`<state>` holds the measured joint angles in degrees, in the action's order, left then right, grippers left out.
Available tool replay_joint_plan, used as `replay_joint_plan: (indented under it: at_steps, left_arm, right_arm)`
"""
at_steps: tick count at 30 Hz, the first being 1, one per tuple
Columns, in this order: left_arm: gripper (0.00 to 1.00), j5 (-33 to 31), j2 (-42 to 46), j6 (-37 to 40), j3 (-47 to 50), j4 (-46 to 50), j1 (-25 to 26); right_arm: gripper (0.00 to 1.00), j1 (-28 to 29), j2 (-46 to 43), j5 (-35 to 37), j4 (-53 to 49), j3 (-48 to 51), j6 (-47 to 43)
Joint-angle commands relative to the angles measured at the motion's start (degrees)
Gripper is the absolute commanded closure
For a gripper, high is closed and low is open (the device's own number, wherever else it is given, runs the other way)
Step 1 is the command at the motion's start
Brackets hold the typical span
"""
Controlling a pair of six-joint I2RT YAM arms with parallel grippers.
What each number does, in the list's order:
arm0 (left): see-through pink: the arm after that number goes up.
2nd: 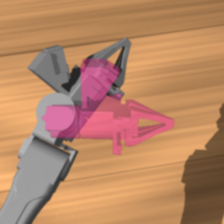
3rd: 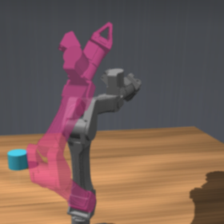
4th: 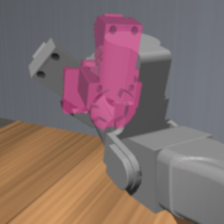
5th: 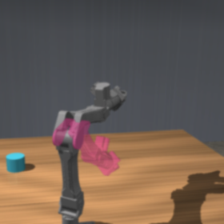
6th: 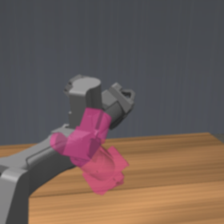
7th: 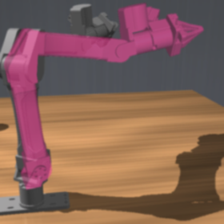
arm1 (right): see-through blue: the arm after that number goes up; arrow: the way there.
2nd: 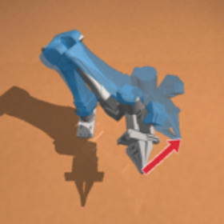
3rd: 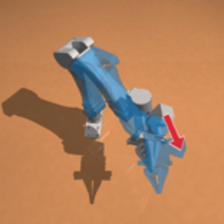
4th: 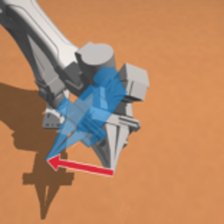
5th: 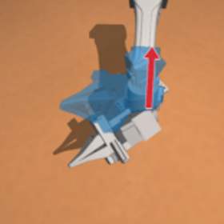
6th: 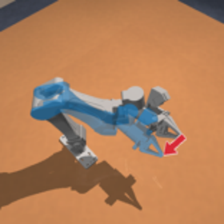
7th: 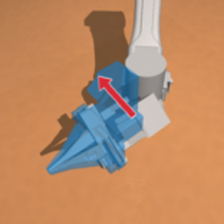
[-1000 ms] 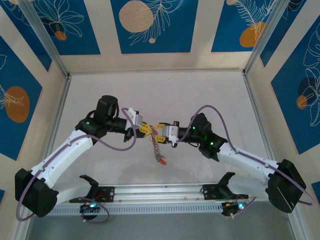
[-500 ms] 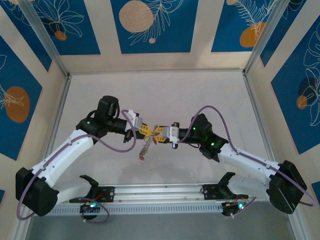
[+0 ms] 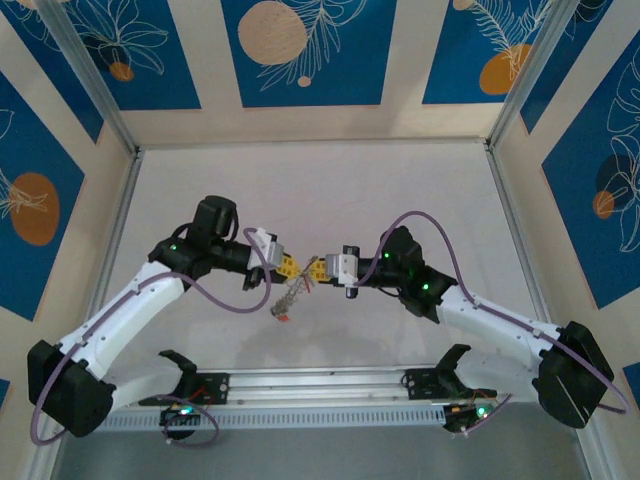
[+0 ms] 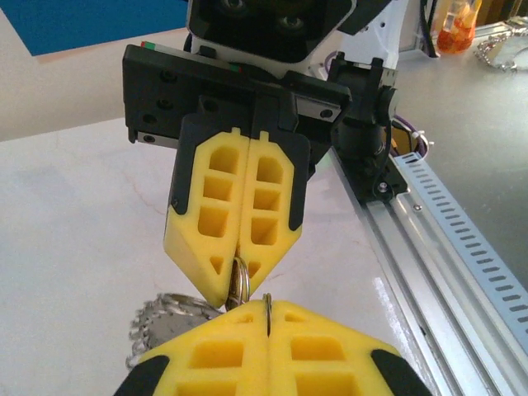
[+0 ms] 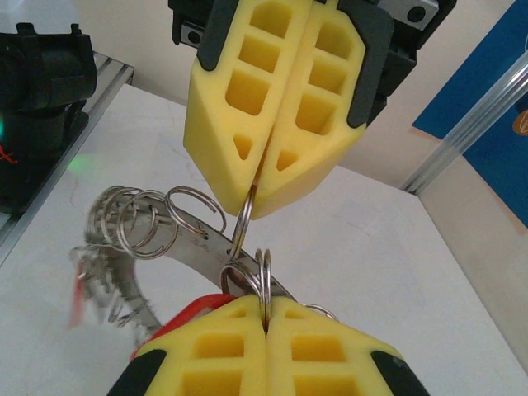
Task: Put the keys on the keyring
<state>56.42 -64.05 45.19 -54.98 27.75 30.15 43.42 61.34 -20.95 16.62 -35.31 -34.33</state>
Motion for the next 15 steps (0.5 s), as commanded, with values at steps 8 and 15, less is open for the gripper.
replay_joint_plan:
  at_steps: [8,15]
  left_arm:
    - [0.46,-3.05,6.65,5.52,0.17,6.5,0.7]
    - [0.51,-8.01,4.56,3.56,-2.61,5.42,0.7]
  right_arm:
    - [1.0,-0.75,-0.43,-1.32,-0.81,-2.85,-0.08]
    - [1.0,-0.7,-0.35,-2.06,-2.68,-3.78,-0.21]
